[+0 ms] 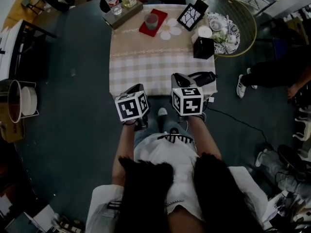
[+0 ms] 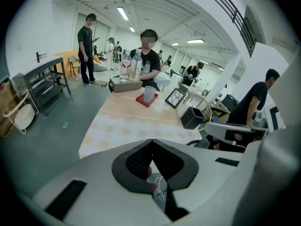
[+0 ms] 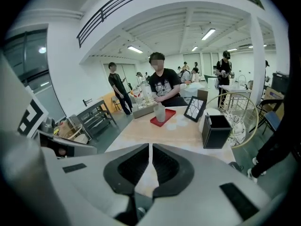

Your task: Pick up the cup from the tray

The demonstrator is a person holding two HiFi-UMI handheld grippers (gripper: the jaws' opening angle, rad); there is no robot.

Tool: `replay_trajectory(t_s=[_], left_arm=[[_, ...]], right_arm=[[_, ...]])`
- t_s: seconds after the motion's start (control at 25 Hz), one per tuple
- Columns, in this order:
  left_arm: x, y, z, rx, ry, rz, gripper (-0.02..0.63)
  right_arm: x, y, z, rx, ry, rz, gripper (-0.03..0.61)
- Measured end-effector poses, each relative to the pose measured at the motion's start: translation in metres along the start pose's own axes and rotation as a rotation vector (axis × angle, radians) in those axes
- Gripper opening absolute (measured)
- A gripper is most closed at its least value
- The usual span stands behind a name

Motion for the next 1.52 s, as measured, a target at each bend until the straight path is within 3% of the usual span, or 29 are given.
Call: replay_trajectory(t_s=[0.24, 0.36, 0.88, 1.04, 1.32, 1.52], left_arm=[[0.017, -0.043, -0.002, 0.01, -0.002, -0.009, 0.006], [0.026, -0.064, 0.0, 0.019, 0.004, -0.008, 0.006], [0.062, -0.159, 0.024, 0.08, 0.032, 0.022, 0.006], [0.073, -0.179, 0.035, 0.087, 0.043, 0.038, 0.006], [0.102, -0.201, 0.062, 0.075, 0.028, 0.088, 0.006], [0.128, -0.208, 0.071, 0.093, 0.026, 0.134, 0.006]], right_arm=[[0.021, -0.031, -0.01, 0.005, -0.033, 0.009, 0.034], [0.03, -0.051, -0.017, 0.012, -0.008, -0.021, 0.059], [0.09, -0.134, -0.009, -0.001, -0.078, -0.114, 0.318], [0.113, -0.157, -0.01, -0.043, -0.029, -0.134, 0.344], [0.171, -0.177, -0.011, -0.07, -0.022, -0.105, 0.359], [0.209, -0.183, -0.018, -0.042, 0.016, -0.095, 0.362]])
Point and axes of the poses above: the fingertips, and each gripper's own axes: x forward along the fingers, z to its left, y out of its underside, the point moved 4 cm from there along -x, backward along the fingers, and after that the axes turned 10 degrees about z, right-handed, at the moved point
